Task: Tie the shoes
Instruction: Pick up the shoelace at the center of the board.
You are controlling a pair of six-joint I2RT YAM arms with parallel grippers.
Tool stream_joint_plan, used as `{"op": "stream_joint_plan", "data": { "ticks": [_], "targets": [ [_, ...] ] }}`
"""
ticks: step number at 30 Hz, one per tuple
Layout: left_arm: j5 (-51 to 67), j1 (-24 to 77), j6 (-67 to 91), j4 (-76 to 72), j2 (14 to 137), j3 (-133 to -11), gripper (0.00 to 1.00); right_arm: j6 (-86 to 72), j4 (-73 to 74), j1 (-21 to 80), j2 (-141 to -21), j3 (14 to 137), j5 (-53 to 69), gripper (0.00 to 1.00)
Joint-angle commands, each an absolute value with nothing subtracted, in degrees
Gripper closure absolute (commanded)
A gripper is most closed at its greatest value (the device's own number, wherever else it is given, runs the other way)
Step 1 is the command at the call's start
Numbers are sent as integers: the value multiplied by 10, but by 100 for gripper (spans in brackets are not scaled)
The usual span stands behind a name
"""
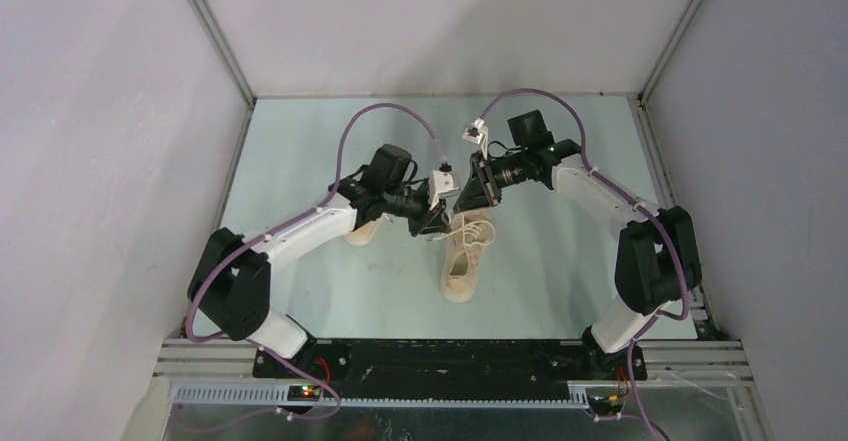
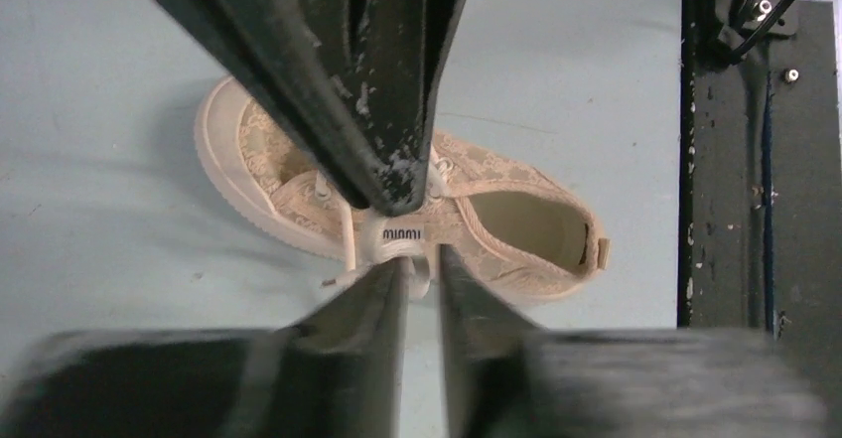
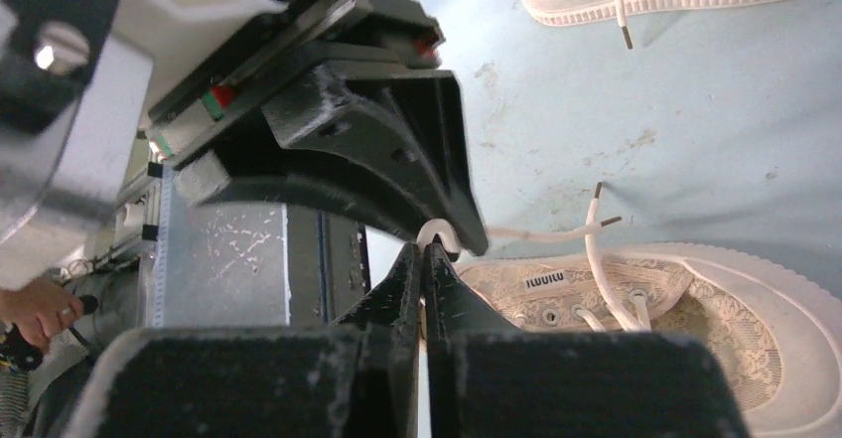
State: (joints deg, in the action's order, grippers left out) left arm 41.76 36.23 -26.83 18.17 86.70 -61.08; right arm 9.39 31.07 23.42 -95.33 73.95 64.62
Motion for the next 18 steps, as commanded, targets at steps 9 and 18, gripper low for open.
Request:
{"op": "stream_joint_plan", "data": {
  "ticks": [9, 18],
  "targets": [
    [332, 384, -7, -10, 911, -590, 54, -53, 196, 199, -946, 721, 621, 100],
    [302, 406, 51, -20, 929, -597, 55, -91, 169, 188, -940, 704, 604, 100]
  ]
}}
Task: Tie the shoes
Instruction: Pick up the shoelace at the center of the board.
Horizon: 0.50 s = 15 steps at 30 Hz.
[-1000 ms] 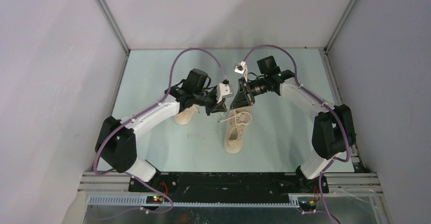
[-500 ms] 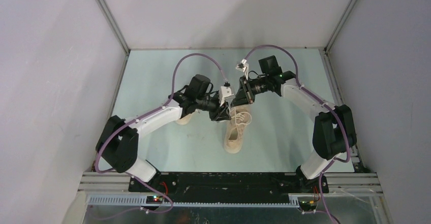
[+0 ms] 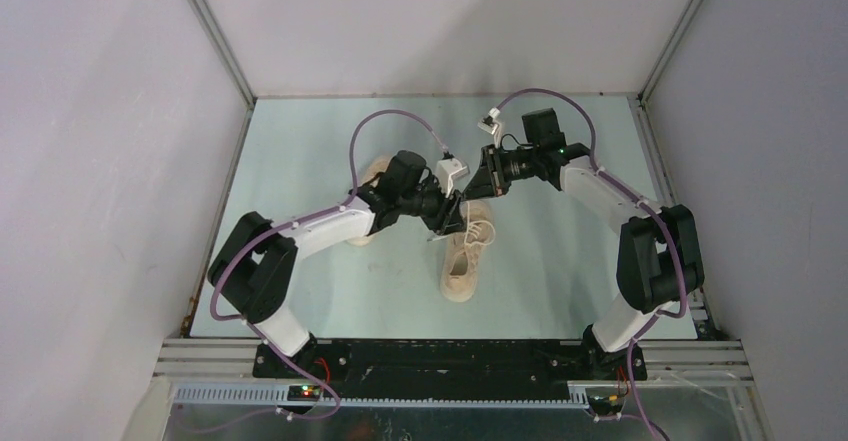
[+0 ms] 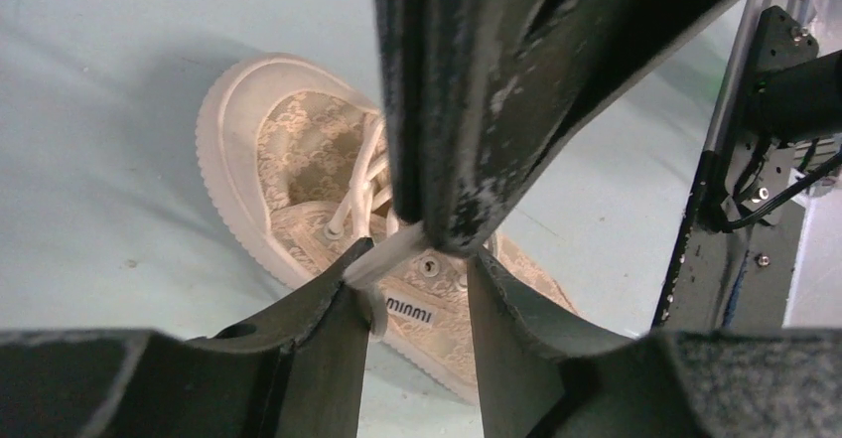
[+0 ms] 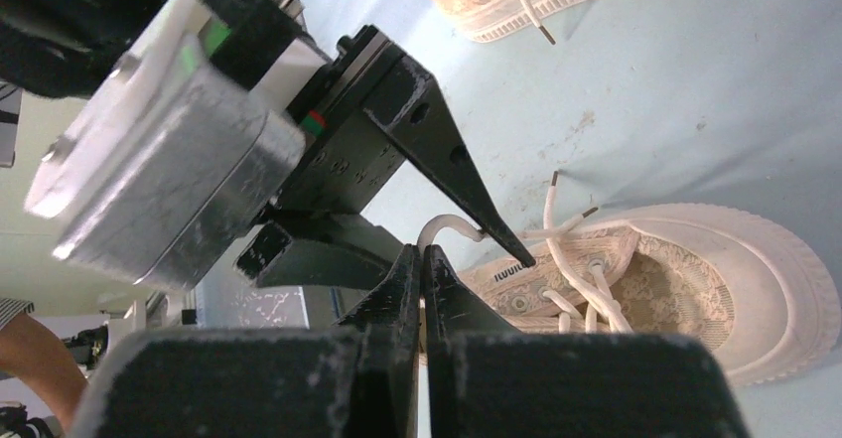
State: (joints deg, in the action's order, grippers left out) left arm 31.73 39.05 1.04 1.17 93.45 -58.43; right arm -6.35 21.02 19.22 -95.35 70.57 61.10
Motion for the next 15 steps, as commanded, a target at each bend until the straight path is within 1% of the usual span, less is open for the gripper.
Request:
{"op": "stream_joint_plan", "data": {
  "ticks": [1, 4, 7, 10, 15],
  "targets": [
    [315, 411, 50, -19, 928, -596, 55, -92, 170, 188, -941, 704, 602, 100],
    [305, 423, 26, 17, 915, -596, 55, -92, 171, 186, -941, 703, 597, 100],
    [250, 425, 5, 76, 901, -594, 55, -89, 176, 185, -941, 704, 594, 100],
    [227, 425, -37, 96, 886, -582, 54, -89, 176, 185, -940, 701, 591, 100],
    [266, 427, -49, 71, 883, -572, 52, -91, 177, 185, -940, 701, 582, 100]
  ]
}}
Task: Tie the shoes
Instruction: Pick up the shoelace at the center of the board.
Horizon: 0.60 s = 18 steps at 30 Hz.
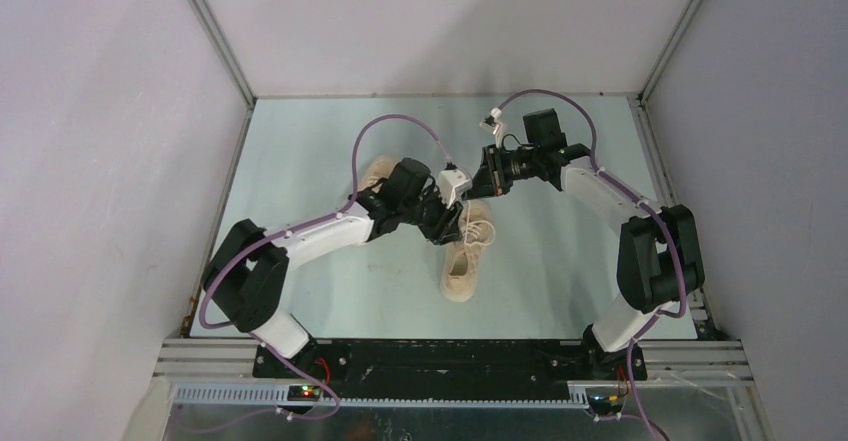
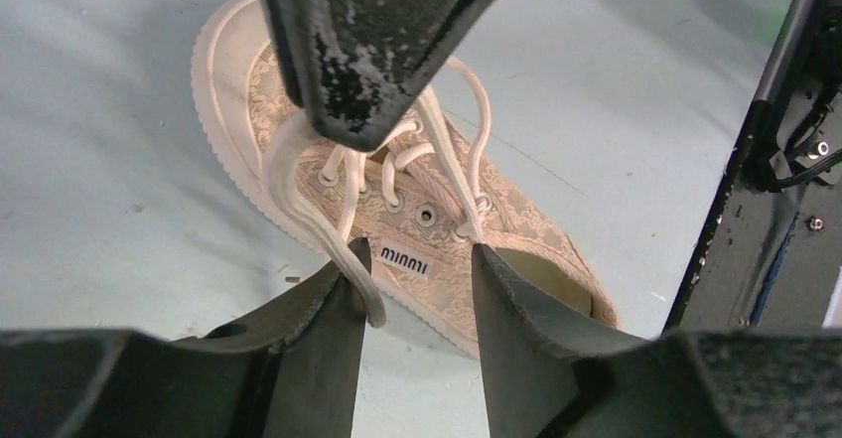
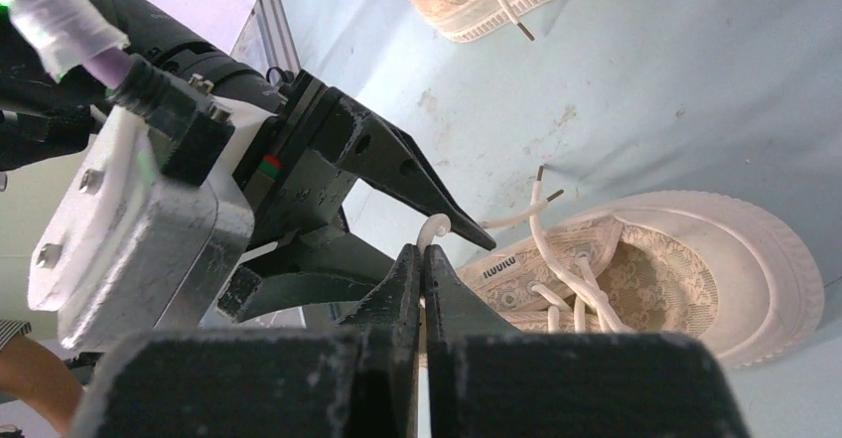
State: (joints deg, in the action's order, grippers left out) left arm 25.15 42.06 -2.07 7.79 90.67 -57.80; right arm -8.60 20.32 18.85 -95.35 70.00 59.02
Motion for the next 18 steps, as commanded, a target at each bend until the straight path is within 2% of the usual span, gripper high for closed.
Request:
{"op": "stream_joint_plan", "data": {
  "ticks": [1, 7, 11, 18],
  "targets": [
    [274, 430, -47, 65, 885, -577, 51, -92, 178, 185, -940, 701, 581, 100],
    [269, 451, -22, 48, 914, -603, 49, -97, 180, 184, -944, 701, 571, 100],
    [245, 470, -19, 61, 934, -622, 53, -102, 181, 183, -946, 701, 565, 100],
    [216, 476, -22, 77, 941, -626, 77, -105, 179, 176, -947, 696, 563, 100]
  ]
}}
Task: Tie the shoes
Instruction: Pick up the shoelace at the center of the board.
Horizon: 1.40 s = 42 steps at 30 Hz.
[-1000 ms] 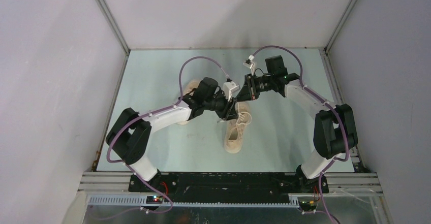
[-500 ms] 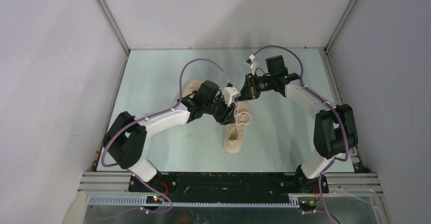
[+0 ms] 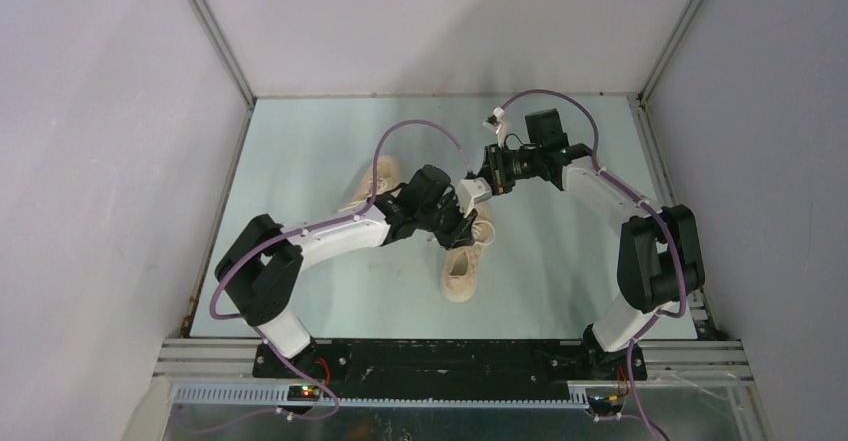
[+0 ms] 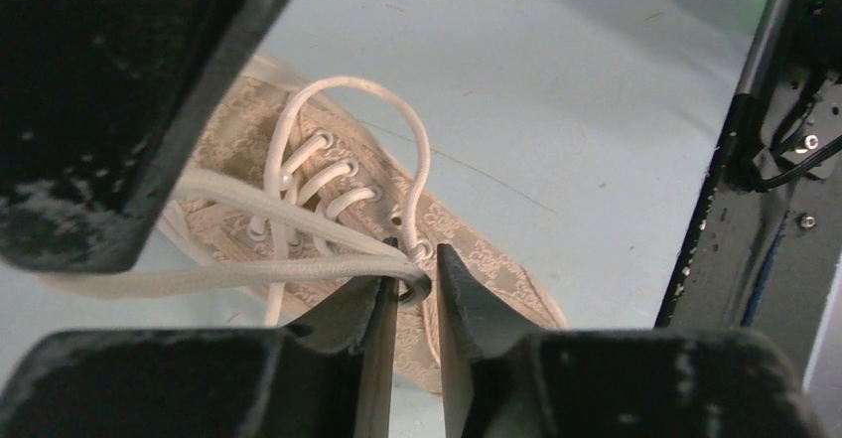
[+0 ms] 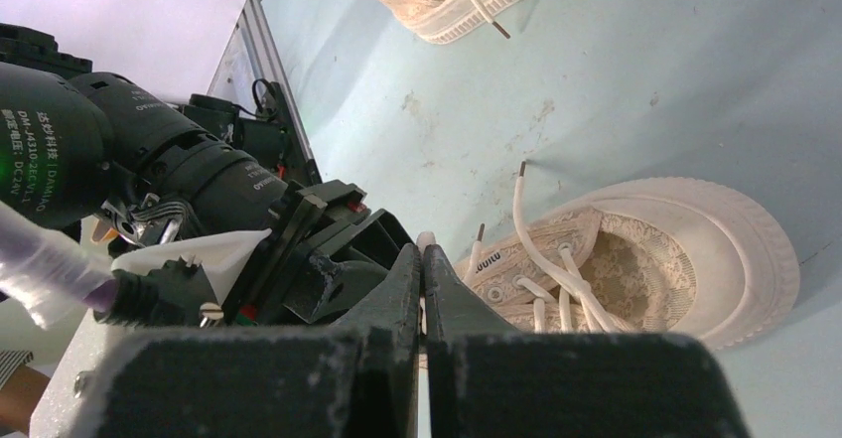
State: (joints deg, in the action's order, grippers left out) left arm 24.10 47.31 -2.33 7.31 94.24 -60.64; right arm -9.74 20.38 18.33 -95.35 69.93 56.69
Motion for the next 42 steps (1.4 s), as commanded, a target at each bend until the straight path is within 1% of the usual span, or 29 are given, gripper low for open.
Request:
{"op": "stream_joint_plan", "data": {
  "ticks": [1, 6, 9, 16, 17, 18, 19, 20, 21, 23, 24, 28, 33, 37, 42],
  "targets": [
    [212, 475, -22, 78, 940, -626, 80, -104, 179, 175, -946, 695, 563, 100],
    [195, 475, -26, 85, 938, -623, 86, -104, 178, 174, -943, 686, 564, 100],
    [194, 475, -34, 87, 938, -625, 91, -103, 178, 173, -942, 684, 565, 100],
    [198, 473, -52, 87, 938, -621, 98, -89, 188, 168, -938, 679, 558, 100],
    [199, 474, -53, 87, 937, -619, 99, -85, 190, 166, -937, 679, 553, 92],
    [199, 473, -55, 86, 935, -618, 99, -78, 195, 163, -935, 679, 536, 87],
    [199, 471, -56, 86, 935, -616, 99, -75, 198, 156, -934, 679, 526, 78],
    [199, 470, -58, 86, 934, -615, 99, -75, 199, 152, -933, 679, 507, 74],
    [199, 469, -58, 85, 934, -613, 99, -76, 201, 141, -933, 679, 496, 68],
    [199, 468, -62, 84, 932, -611, 99, -69, 217, 129, -935, 678, 442, 61],
    [200, 468, -64, 84, 930, -610, 98, -62, 223, 127, -938, 678, 405, 60],
    [196, 467, -63, 84, 932, -609, 98, -11, 261, 130, -968, 678, 398, 54],
    [190, 467, -60, 85, 932, -611, 96, 28, 293, 155, -1002, 679, 395, 52],
    [185, 467, -60, 86, 929, -608, 92, 40, 300, 169, -1023, 679, 416, 54],
    [182, 467, -61, 84, 926, -605, 90, 45, 299, 185, -1034, 680, 434, 60]
  ]
}}
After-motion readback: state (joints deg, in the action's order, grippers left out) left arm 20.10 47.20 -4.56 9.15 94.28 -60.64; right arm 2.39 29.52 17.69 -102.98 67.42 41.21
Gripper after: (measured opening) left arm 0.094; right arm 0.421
